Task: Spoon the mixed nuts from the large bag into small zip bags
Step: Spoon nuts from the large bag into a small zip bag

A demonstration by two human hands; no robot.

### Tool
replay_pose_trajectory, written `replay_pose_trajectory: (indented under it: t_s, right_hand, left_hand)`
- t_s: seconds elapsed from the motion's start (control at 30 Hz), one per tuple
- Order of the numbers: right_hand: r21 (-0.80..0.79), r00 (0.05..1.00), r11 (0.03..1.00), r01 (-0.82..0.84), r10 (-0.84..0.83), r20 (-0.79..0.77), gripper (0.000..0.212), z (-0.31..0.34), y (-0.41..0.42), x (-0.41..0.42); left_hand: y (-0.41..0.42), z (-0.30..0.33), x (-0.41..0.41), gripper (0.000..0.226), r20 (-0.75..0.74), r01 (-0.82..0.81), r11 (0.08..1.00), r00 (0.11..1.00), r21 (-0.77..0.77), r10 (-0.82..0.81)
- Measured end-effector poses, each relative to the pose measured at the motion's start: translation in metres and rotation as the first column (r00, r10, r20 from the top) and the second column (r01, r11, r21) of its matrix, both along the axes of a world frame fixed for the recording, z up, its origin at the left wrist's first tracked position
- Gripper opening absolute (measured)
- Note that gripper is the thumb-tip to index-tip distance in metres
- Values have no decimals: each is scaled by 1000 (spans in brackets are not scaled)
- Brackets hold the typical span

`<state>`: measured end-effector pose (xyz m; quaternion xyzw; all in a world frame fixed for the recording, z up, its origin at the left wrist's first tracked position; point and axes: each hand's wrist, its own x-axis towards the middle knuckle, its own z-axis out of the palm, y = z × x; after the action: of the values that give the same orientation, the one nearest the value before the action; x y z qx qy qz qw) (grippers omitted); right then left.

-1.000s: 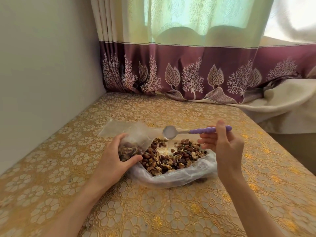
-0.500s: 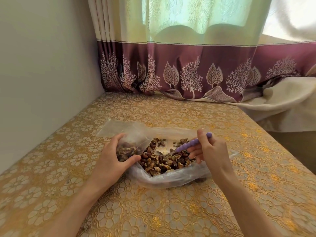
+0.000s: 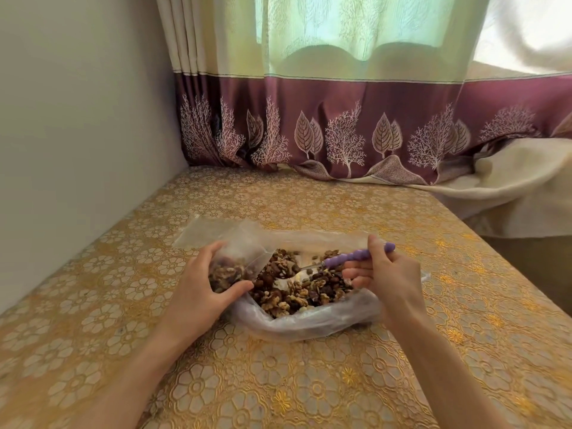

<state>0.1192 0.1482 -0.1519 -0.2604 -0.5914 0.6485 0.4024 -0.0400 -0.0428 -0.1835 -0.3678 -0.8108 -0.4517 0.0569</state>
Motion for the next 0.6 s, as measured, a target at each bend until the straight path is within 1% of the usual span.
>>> replay_pose_trajectory:
  t_s: [0.1, 0.17, 0.33, 0.47, 0.6]
  right_hand:
    - [-20, 996, 998, 58, -59, -60, 48, 1, 0, 0]
    - [-21, 990, 996, 86, -88, -114, 48, 3, 1, 0]
    - [25, 962, 987, 161, -152, -226, 41, 11, -3, -2]
    - [69, 943, 987, 146, -118, -310, 40, 19, -16, -6]
    - [129, 951, 990, 54, -12, -309, 37, 21, -31, -10]
  left_hand:
    - [1, 0, 0, 78, -15, -2, 1000, 1000, 3, 2]
    - [1, 0, 0, 78, -29, -2, 1000, 1000, 1, 2]
    - [1, -2, -3, 76, -35, -6, 1000, 999, -2, 6]
    - [1, -3, -4, 78, -20, -6, 1000, 1000, -9, 5]
    - [0, -4, -4, 78, 4, -2, 1000, 1000, -11, 2]
